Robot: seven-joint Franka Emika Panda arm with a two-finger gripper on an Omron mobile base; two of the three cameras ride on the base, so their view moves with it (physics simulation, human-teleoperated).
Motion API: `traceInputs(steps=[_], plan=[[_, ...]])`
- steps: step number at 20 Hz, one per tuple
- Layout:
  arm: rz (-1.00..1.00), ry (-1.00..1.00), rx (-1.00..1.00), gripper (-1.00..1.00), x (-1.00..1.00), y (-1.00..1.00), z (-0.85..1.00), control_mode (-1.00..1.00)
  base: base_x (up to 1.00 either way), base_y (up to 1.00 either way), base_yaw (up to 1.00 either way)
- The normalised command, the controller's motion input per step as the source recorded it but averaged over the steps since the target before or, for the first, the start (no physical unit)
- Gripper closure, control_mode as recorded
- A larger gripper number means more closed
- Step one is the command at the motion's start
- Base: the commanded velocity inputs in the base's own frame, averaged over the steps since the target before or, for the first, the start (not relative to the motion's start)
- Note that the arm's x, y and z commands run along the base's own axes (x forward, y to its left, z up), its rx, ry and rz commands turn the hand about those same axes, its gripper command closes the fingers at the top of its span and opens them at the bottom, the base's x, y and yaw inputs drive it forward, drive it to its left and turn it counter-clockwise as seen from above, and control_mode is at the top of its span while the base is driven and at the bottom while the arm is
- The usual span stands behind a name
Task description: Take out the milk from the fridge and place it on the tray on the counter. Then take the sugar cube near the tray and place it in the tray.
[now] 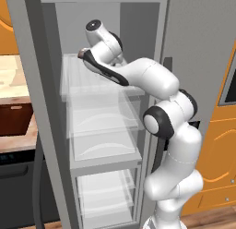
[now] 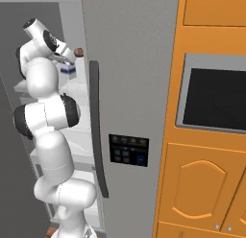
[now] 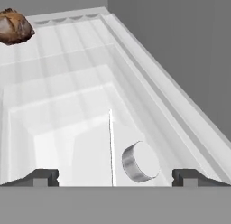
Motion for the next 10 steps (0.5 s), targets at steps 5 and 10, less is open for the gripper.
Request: traceInputs(steps=[5, 10], plan=[[0.0, 0.04, 0.01, -1.0, -0.21, -0.01, -0.16, -1.0, 0.0, 0.0, 0.0], [0.0, 0.07, 0.01, -1.0, -0.27, 0.0, -0.32, -1.0, 0.0, 0.0, 0.0]])
